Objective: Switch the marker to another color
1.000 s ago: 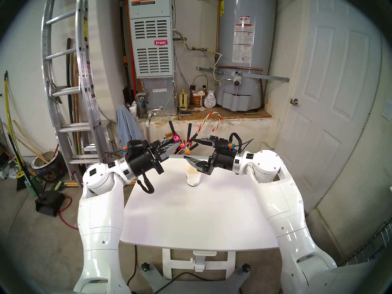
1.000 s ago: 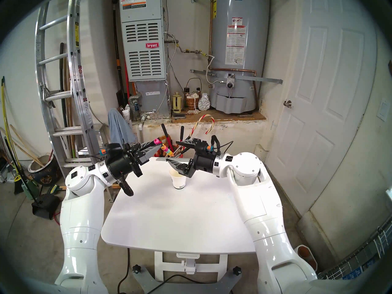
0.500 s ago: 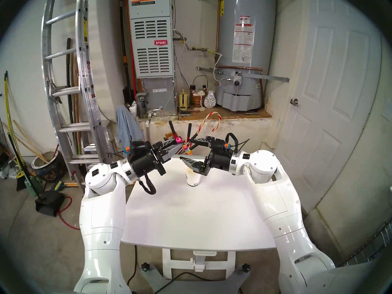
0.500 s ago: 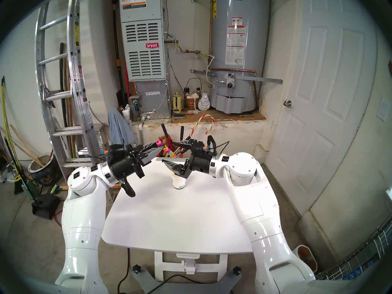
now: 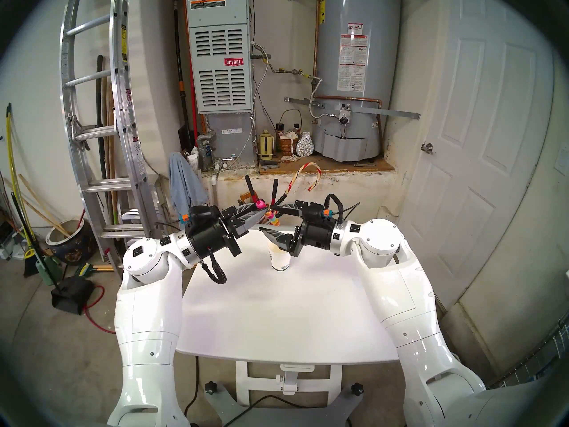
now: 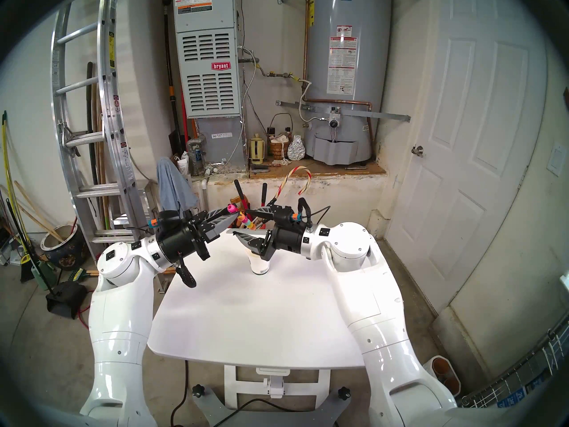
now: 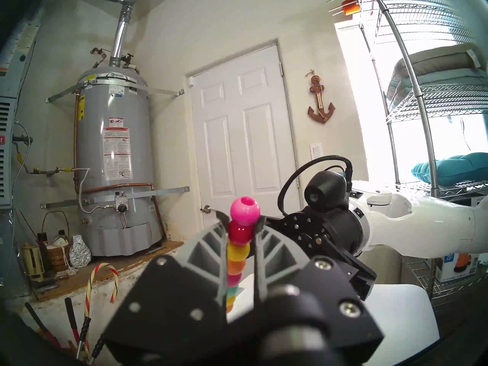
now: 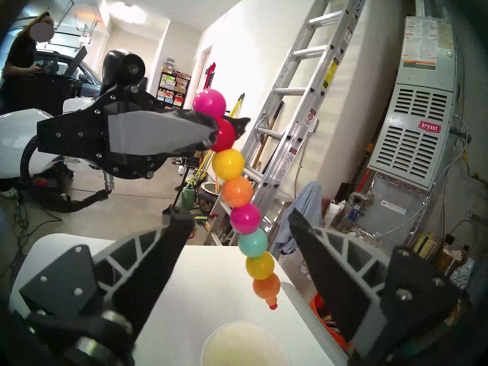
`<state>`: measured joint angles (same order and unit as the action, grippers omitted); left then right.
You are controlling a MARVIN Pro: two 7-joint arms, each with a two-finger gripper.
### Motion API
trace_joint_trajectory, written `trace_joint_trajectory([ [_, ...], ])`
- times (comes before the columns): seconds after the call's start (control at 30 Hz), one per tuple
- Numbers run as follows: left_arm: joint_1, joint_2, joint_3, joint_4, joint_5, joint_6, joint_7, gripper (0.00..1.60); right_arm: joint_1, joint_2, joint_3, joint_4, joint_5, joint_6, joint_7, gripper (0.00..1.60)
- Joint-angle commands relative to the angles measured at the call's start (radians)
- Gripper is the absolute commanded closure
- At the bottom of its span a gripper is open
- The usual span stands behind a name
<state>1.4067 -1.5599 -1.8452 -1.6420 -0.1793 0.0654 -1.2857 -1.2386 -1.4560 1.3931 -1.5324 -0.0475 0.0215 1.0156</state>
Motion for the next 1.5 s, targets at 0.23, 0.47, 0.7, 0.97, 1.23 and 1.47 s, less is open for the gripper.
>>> trace_joint_trajectory([
  [0.23, 0.002, 0.000, -0.007, -0.032, -0.005, 0.005, -0.009, 1.60, -0.005, -0.006, -0.001, -0.038, 0.003, 0.013, -0.007, 0.82],
  [0.47, 0.000, -0.002, -0.003, -0.040, -0.002, 0.008, -0.014, 1.60, -0.007, -0.006, -0.004, -0.037, 0.003, 0.016, -0.007, 0.70],
  [0.7, -0.002, -0.006, -0.003, -0.047, -0.002, 0.010, -0.017, 1.60, -0.006, -0.005, -0.005, -0.032, 0.003, 0.014, -0.008, 0.88],
  [0.97, -0.003, -0.008, -0.004, -0.047, 0.002, 0.013, -0.016, 1.60, -0.003, -0.005, -0.003, -0.021, 0.004, 0.008, -0.012, 1.25],
  [1.23, -0.021, -0.023, -0.019, -0.046, -0.016, 0.007, -0.008, 1.60, 0.008, 0.000, -0.009, 0.009, -0.017, -0.015, -0.026, 1.60],
  [1.47, -0.048, -0.034, -0.042, -0.074, -0.043, 0.004, -0.002, 1.60, 0.020, 0.014, -0.004, 0.067, -0.087, -0.038, -0.084, 1.60],
])
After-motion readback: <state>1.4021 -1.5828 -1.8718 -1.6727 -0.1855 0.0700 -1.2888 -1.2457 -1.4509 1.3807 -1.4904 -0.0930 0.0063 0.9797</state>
